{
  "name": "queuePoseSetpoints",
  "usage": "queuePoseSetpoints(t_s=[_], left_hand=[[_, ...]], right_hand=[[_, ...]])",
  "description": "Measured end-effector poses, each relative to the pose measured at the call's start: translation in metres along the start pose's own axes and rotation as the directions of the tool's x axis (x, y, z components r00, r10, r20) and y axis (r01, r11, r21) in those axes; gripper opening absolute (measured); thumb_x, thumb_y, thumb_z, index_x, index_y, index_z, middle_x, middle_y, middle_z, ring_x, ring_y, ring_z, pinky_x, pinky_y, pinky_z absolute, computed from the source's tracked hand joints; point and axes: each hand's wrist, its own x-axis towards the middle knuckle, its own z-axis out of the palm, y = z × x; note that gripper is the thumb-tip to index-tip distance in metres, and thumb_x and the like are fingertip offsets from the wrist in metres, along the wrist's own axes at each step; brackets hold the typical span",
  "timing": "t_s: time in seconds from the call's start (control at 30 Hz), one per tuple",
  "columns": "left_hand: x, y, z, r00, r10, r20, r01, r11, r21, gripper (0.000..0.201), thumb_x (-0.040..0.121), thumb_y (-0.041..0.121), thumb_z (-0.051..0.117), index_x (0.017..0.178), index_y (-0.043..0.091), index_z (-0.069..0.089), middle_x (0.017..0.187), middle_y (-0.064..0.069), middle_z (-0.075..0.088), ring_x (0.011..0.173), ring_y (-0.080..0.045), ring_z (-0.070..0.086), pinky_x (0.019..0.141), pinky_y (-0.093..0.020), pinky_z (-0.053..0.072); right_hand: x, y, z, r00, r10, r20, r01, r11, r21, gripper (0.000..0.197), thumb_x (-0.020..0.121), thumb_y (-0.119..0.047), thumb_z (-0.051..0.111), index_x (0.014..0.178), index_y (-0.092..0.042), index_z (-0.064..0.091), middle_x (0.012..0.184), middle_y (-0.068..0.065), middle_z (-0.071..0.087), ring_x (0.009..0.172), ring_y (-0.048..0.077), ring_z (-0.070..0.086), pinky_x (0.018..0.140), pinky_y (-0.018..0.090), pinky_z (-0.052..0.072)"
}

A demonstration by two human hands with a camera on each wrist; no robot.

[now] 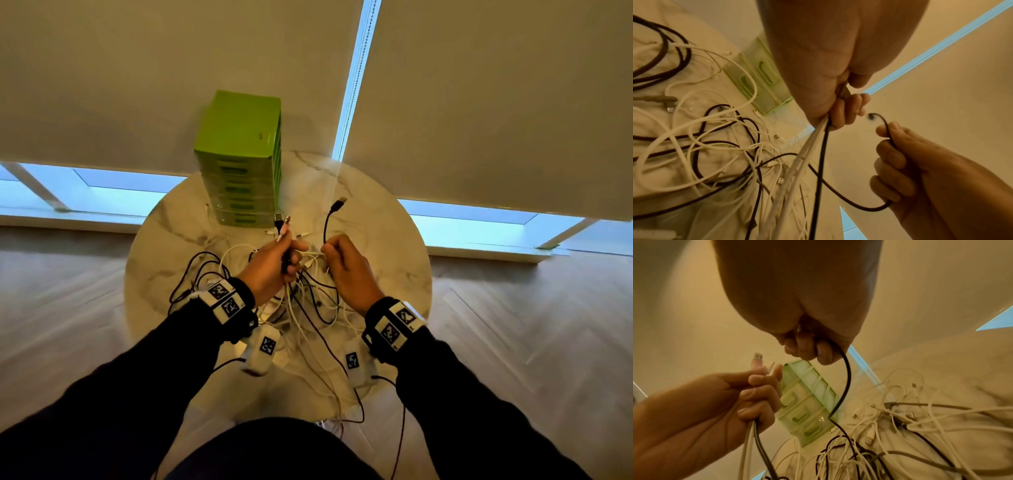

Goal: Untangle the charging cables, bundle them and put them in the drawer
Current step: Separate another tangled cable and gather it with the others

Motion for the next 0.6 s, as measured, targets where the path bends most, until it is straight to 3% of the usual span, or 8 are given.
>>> queuePoseSetpoints(t_s=[0.13,0.27,0.4,0.5,0.6], left_hand=[[-0.005,0.0,-0.002,0.999,-0.033,0.007,0.034,0.991,-0.128,0.047,0.106,0.045,0.037,0.103,0.009,0.066,0.077,-0.002,0.059,0.061,-0.011,0.051,0.052,-0.023,0.031],[-0.014,0.003,0.004,0.998,-0.037,0.052,0.05,0.958,-0.281,0.044,0.108,0.037,0.036,0.105,0.005,0.065,0.082,-0.007,0.066,0.064,-0.013,0.063,0.047,-0.021,0.044],[-0.019,0.003,0.003,0.997,-0.005,0.071,0.026,0.955,-0.294,0.038,0.106,0.027,0.035,0.094,0.006,0.064,0.081,-0.006,0.063,0.069,-0.015,0.059,0.049,-0.022,0.043],[-0.017,0.0,0.002,0.997,0.029,0.068,-0.011,0.969,-0.245,0.025,0.099,0.02,0.036,0.079,0.013,0.049,0.082,-0.004,0.055,0.068,-0.015,0.048,0.052,-0.024,0.033],[-0.014,-0.005,0.001,0.998,0.05,0.049,-0.037,0.971,-0.237,0.018,0.098,0.02,0.042,0.082,0.014,0.048,0.083,-0.004,0.054,0.064,-0.013,0.049,0.053,-0.025,0.031]], right_hand=[[-0.013,-0.018,0.004,0.99,-0.087,0.108,0.101,0.986,-0.132,0.016,0.107,-0.032,0.043,0.101,-0.021,0.051,0.072,-0.009,0.055,0.063,0.011,0.049,0.064,0.038,0.041],[-0.021,-0.024,0.016,0.97,-0.08,0.231,0.141,0.955,-0.259,0.019,0.107,-0.034,0.04,0.113,-0.022,0.053,0.099,0.0,0.066,0.083,0.02,0.059,0.073,0.04,0.048],[-0.02,-0.021,0.024,0.968,-0.072,0.242,0.164,0.908,-0.386,0.023,0.107,-0.038,0.036,0.114,-0.024,0.052,0.106,0.003,0.069,0.089,0.025,0.064,0.076,0.047,0.053],[-0.019,-0.022,0.027,0.963,-0.065,0.26,0.175,0.888,-0.425,0.024,0.107,-0.038,0.035,0.117,-0.025,0.053,0.108,0.002,0.07,0.09,0.024,0.066,0.075,0.046,0.054],[-0.02,-0.027,0.027,0.96,-0.072,0.27,0.197,0.861,-0.469,0.026,0.108,-0.039,0.033,0.12,-0.025,0.052,0.105,0.002,0.07,0.088,0.024,0.066,0.076,0.041,0.052]])
